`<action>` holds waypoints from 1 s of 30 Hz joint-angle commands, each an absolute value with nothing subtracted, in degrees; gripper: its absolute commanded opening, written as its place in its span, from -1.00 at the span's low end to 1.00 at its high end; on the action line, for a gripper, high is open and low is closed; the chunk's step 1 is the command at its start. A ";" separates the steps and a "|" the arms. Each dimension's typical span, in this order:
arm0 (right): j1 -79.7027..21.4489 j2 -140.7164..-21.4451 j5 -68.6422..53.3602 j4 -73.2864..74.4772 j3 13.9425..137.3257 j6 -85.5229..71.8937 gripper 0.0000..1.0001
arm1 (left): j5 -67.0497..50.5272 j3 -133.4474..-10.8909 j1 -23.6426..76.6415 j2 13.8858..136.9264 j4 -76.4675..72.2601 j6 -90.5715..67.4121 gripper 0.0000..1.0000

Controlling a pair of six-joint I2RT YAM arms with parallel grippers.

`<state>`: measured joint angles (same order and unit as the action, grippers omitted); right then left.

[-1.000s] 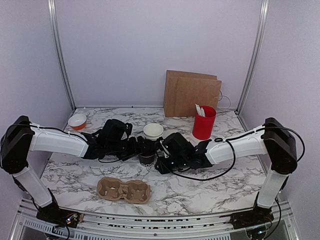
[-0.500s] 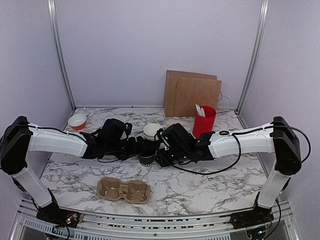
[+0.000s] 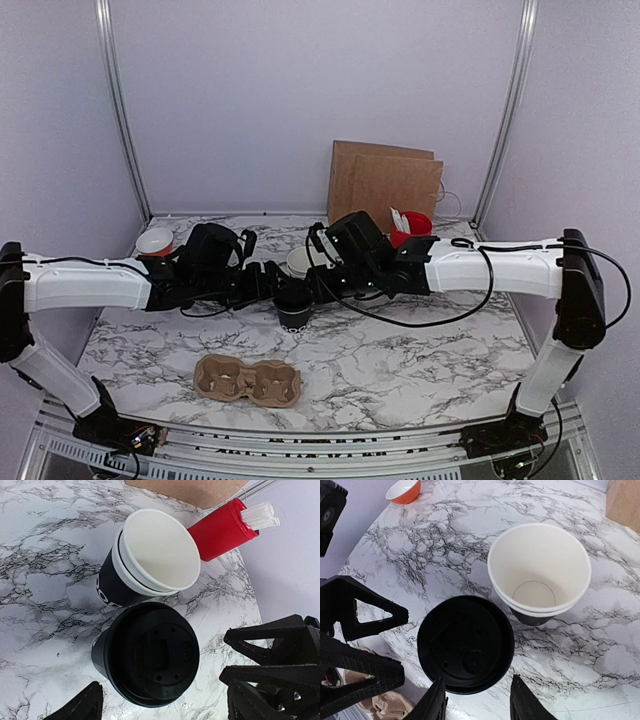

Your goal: Pack the takeout coffee

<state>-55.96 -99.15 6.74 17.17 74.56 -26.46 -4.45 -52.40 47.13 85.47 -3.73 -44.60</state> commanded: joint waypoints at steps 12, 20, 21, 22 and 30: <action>-46.44 -97.50 -15.79 1.38 67.34 -34.94 -0.15 | -12.56 -42.28 43.57 81.21 -14.11 -54.51 0.44; -45.18 -97.67 -17.45 -3.03 64.71 -38.01 -0.19 | -14.88 -42.28 41.50 83.86 -15.34 -57.64 0.32; -45.18 -97.62 -16.80 -2.93 64.82 -37.68 -0.19 | -14.98 -42.28 41.44 84.05 -15.42 -57.84 0.31; -45.12 -97.49 -16.31 -2.47 65.02 -37.17 -0.19 | -15.09 -42.28 41.41 84.10 -15.59 -58.03 0.30; -46.71 -99.77 -8.19 5.76 70.49 -30.68 -0.18 | -16.48 -42.28 41.31 86.07 -16.73 -59.19 0.20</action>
<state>-45.60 -99.31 -13.72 1.87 65.65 -34.63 -15.07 -42.13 41.56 84.64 -14.57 -58.24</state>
